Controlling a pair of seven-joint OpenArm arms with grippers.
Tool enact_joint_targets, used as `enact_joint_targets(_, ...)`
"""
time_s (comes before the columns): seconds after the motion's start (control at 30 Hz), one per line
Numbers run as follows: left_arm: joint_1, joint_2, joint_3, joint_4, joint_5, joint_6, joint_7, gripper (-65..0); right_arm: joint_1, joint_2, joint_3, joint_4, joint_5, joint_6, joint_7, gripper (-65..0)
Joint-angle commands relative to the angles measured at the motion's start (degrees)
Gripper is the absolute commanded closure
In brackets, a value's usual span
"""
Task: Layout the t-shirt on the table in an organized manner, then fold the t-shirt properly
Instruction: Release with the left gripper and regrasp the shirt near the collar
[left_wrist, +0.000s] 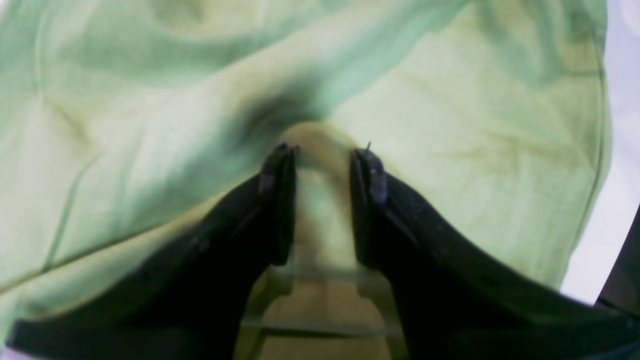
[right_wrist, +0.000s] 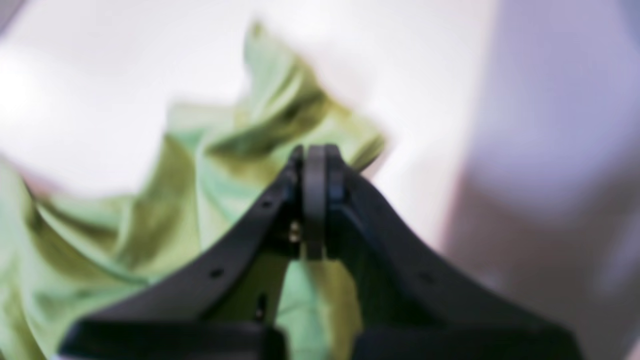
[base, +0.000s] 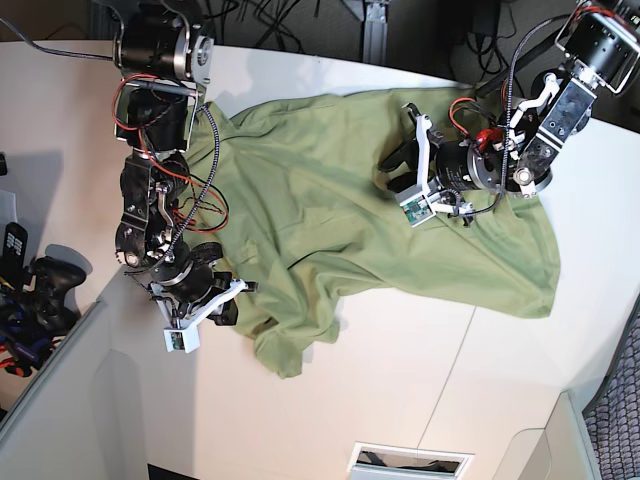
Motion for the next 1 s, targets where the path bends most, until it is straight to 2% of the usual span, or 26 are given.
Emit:
enact_joint_targets(0.0,0.15,-0.11,0.04,0.50,0.44,0.28,1.38,-19.3,1.86,0.28,-0.90,-0.46,-0.76,0.15,1.38,0.0)
enact_joint_targets(0.13,0.74,-1.51,0.00,0.50,2.08,1.33,1.40,-19.3,1.49,1.05,-4.42,-4.37,-4.33,0.15,2.62,0.0)
enact_joint_targets(0.27,0.68,-4.42,-0.02,0.50,3.43,1.33,0.96,-19.3,1.31,2.97,-6.14,-6.29,-4.44,0.13,1.92,0.0)
enact_joint_targets(0.37,0.70,-7.37,0.00,0.50,3.67,1.36,0.02,-19.3,0.17,5.20,-6.14,-6.12,-4.13,0.13,1.09,0.0)
enact_joint_targets(0.53,0.68,-11.61,-0.02,0.48,6.67,1.68,-5.25,-19.3,-4.37,9.42,-6.12,-5.38,-0.26,0.13,-0.83,0.0)
enact_joint_targets(0.63,0.55,-13.14,-0.02,0.46,10.49,4.11,-8.92,-19.3,-9.29,11.26,-6.08,-2.12,2.25,0.13,-1.44,0.0)
enact_joint_targets(0.7,0.00,-13.44,-0.02,0.46,11.96,5.44,-9.33,-19.3,-12.76,11.91,-6.01,1.31,3.50,0.13,-1.49,0.0)
enact_joint_targets(0.83,-1.55,-13.22,-0.02,0.83,10.99,6.23,-9.31,-19.3,-18.23,11.82,-5.11,10.40,5.51,0.11,-1.51,0.0)
enact_joint_targets(0.97,-1.05,-12.50,0.00,7.82,8.44,5.70,-8.00,-19.3,-20.76,11.65,-2.29,19.93,7.52,-0.04,-1.81,0.0)
